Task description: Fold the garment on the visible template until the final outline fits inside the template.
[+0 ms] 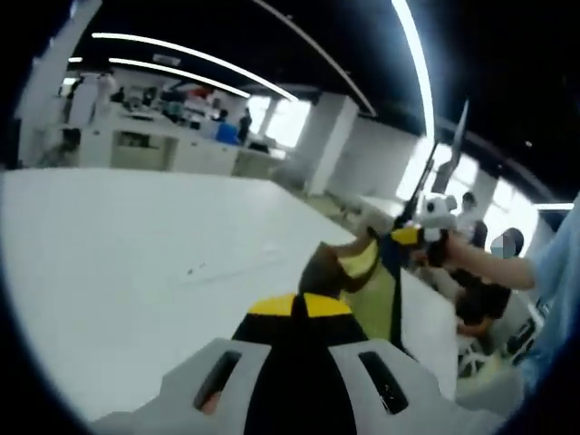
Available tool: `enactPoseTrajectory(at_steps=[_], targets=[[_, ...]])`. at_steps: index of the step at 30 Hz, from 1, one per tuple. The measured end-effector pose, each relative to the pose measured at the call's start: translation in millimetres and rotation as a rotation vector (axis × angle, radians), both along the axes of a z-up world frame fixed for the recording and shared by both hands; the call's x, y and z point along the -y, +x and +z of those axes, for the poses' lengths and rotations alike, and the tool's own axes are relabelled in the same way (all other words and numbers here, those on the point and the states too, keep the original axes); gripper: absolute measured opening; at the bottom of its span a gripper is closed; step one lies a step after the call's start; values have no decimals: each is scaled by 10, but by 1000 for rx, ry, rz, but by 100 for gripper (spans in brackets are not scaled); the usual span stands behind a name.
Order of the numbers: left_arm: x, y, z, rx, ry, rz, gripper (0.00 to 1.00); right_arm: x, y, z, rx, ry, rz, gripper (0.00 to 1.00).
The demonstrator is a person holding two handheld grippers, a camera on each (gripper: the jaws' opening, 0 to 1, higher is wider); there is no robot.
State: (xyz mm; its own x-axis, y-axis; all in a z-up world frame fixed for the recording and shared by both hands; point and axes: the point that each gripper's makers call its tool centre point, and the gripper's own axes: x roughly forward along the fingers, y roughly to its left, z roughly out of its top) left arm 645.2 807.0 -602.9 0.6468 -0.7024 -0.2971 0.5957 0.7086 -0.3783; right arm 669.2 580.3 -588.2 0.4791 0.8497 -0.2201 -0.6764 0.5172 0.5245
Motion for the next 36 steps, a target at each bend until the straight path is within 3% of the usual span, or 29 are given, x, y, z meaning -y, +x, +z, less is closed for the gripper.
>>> enactPoseTrajectory(at_steps=[7, 13, 18, 22, 28, 36], targets=[[22, 288, -353, -31, 31, 24, 0, -1, 317, -347, -45, -10, -36, 0], [-47, 516, -686, -82, 55, 68, 0, -48, 616, -746, -48, -111, -88, 0], [-131, 710, -917, -122, 57, 121, 0, -97, 788, -982, -83, -144, -112, 0], [-143, 747, -1113, -158, 83, 146, 0, -151, 851, -1201, -74, -225, -112, 0], [-218, 839, -1384, -193, 108, 175, 0, -211, 896, -1426, -93, -268, -127, 0], [-243, 829, -1550, -220, 116, 184, 0, -225, 869, -1614, -100, -319, -131, 0]])
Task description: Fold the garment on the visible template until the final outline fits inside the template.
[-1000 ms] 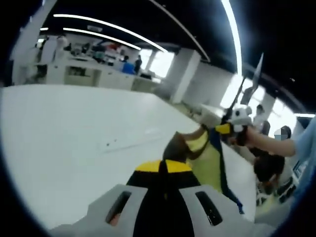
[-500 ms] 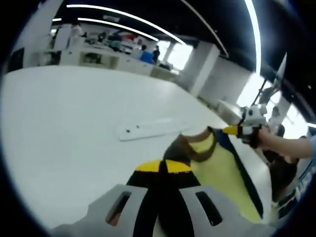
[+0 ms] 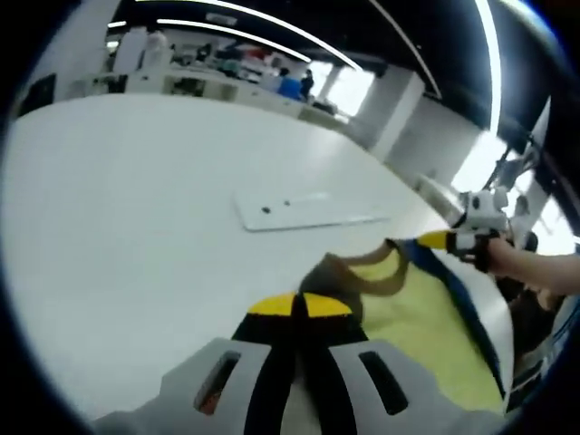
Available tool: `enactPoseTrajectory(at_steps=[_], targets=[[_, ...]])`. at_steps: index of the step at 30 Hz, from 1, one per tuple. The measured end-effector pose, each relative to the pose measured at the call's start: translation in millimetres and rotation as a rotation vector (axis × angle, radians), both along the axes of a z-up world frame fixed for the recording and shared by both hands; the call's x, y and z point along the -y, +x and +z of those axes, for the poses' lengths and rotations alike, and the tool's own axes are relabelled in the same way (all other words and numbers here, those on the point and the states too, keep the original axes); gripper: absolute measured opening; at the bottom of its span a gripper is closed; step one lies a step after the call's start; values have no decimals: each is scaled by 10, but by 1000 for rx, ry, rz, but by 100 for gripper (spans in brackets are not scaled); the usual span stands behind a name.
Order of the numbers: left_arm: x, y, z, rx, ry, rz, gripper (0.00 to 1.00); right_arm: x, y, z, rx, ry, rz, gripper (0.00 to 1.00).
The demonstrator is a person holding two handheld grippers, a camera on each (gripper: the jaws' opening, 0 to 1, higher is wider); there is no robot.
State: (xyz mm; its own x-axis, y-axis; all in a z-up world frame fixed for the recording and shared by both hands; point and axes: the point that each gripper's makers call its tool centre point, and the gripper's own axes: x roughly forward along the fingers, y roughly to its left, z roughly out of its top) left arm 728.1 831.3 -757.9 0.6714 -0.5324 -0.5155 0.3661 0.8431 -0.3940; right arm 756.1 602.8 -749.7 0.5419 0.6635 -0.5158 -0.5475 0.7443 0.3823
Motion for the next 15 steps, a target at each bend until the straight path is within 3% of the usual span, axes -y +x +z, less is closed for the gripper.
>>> enactPoseTrajectory(at_steps=[7, 15], targets=[[-2, 19, -75, -10, 13, -4, 0, 43, 39, -36, -5, -15, 1, 0], [3, 81, -32, -6, 5, 12, 0, 58, 52, -87, -25, -45, -5, 0]])
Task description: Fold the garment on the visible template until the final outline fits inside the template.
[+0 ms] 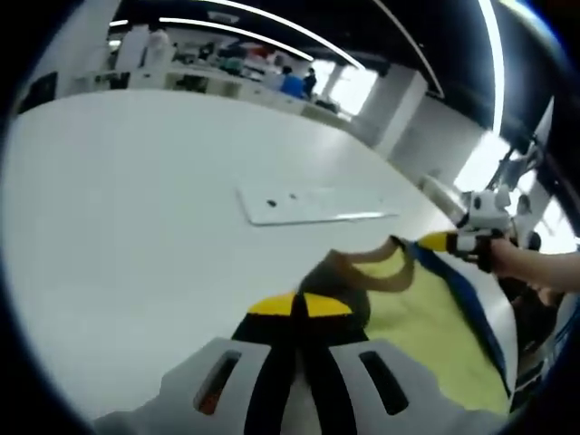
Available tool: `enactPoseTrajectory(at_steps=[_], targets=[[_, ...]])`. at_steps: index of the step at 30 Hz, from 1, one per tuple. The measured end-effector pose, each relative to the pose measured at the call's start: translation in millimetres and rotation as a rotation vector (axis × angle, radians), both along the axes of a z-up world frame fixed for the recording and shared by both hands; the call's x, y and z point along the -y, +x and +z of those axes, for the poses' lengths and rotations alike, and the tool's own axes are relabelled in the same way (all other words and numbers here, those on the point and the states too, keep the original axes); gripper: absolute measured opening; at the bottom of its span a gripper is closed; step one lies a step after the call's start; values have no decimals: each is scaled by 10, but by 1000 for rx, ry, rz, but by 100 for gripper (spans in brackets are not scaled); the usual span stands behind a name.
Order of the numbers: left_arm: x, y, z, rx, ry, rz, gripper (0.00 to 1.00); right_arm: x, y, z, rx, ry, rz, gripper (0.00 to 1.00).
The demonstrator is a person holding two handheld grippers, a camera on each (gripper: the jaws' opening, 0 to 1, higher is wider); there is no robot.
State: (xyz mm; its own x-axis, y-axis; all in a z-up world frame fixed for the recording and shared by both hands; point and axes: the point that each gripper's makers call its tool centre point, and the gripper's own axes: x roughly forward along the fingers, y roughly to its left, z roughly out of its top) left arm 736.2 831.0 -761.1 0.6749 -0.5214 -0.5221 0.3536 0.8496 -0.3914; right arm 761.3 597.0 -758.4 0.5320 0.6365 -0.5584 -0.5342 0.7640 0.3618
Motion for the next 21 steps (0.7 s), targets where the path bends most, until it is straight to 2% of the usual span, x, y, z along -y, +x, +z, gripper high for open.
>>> enactPoseTrajectory(at_steps=[2, 6, 11, 13, 14, 17, 18, 21], targets=[[10, 3, 7, 2, 9, -3, 0, 16, -7, -21, -3, -18, 1, 0], [24, 20, 12, 9, 37, -16, 0, 6, 13, -11, -8, -6, -2, 0], [46, 27, 4, 51, 48, -42, 2, -19, 3, -2, -2, 1, 9, 1], [88, 19, 64, 85, 34, -63, 15, -60, 7, 60, 13, 30, 9, 15], [102, 6, 77, 85, 30, -68, 21, -79, -6, 72, 26, 27, 18, 25], [128, -10, 105, 106, 55, -101, 37, -125, -10, 85, 59, 11, 46, 43], [146, -28, 117, 105, 47, -109, 43, -153, -43, 92, 63, 10, 58, 47], [172, -72, 122, 105, 59, -139, 51, -197, -113, 105, 74, -3, 82, 58]])
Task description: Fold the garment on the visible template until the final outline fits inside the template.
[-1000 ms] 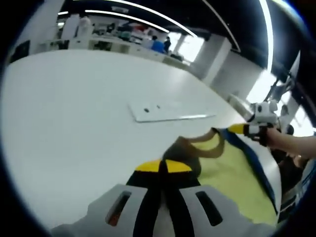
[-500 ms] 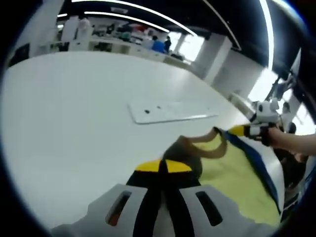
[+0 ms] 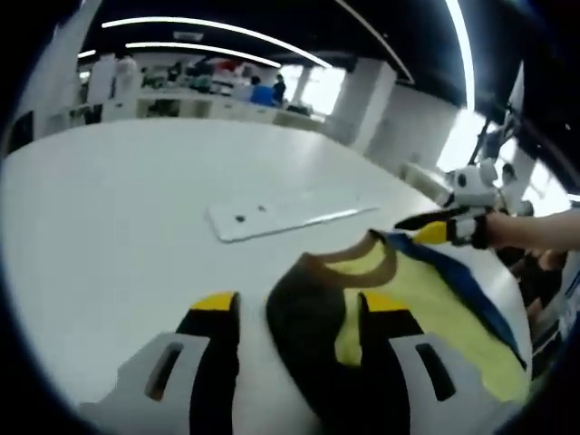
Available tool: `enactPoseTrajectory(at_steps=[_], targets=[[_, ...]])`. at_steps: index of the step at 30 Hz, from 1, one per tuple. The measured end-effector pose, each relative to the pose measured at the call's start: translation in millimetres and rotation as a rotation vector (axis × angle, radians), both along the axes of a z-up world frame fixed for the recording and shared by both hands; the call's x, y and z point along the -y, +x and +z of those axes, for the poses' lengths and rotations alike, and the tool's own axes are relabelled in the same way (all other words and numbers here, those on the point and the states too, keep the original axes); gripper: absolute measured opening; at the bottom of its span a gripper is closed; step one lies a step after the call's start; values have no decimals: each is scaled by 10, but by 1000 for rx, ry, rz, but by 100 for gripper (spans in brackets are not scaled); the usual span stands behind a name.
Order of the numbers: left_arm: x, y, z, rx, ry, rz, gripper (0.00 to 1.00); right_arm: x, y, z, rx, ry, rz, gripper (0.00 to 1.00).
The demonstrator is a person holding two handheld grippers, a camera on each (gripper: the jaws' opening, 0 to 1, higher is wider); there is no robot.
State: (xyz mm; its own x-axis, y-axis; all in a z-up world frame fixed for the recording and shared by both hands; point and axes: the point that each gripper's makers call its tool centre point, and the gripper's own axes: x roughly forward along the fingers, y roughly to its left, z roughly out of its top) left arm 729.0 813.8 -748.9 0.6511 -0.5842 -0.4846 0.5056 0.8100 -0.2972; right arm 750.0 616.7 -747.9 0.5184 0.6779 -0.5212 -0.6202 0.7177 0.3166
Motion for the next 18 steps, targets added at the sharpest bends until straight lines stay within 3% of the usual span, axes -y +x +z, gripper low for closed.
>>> enactPoseTrajectory(at_steps=[5, 13, 18], targets=[[2, -59, 75, 10, -5, -30, 59, -37, 25, 32, 23, -17, 33, 72], [-35, -108, 221, 15, -13, -53, 62, -79, -71, 143, 25, -20, 76, 80], [-11, -278, 319, 26, 5, -81, 61, -82, -209, 178, 16, -36, 106, 79]])
